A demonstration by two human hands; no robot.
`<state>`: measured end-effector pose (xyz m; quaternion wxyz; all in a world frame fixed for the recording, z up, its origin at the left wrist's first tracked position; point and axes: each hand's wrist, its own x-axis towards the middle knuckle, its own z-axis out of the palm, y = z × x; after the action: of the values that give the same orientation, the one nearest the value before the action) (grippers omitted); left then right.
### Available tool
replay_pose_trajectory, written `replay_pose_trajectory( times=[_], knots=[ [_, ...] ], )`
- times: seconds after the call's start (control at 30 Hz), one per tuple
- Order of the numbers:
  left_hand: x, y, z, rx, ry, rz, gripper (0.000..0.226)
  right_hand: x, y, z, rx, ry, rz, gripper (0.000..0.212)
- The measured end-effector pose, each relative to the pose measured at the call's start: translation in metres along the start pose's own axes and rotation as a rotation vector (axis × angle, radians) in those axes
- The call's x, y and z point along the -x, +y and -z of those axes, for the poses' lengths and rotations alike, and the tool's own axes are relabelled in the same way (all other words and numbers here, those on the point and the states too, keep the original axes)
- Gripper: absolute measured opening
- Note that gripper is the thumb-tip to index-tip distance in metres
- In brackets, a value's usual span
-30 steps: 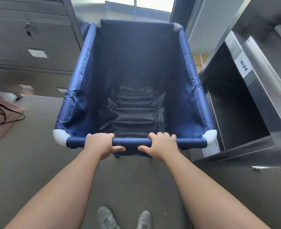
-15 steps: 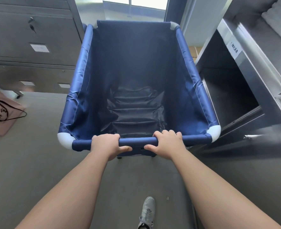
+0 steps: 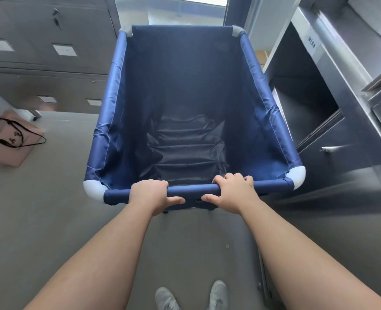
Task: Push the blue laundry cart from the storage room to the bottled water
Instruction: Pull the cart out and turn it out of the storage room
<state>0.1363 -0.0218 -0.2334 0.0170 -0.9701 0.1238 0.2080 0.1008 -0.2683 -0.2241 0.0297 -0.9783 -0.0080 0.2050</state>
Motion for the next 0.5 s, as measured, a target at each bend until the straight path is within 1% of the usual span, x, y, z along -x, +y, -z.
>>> replay_pose_trajectory(
  times=[0.17, 0.5],
  knots=[
    [0.036, 0.013, -0.017, 0.0, 0.011, 0.033, 0.063, 0.031, 0.004, -0.014, 0.003, -0.004, 0.025, 0.064],
    [0.108, 0.051, -0.046, 0.045, -0.034, 0.137, 0.063, 0.086, 0.021, -0.039, 0.083, -0.016, 0.133, 0.065]
  ],
)
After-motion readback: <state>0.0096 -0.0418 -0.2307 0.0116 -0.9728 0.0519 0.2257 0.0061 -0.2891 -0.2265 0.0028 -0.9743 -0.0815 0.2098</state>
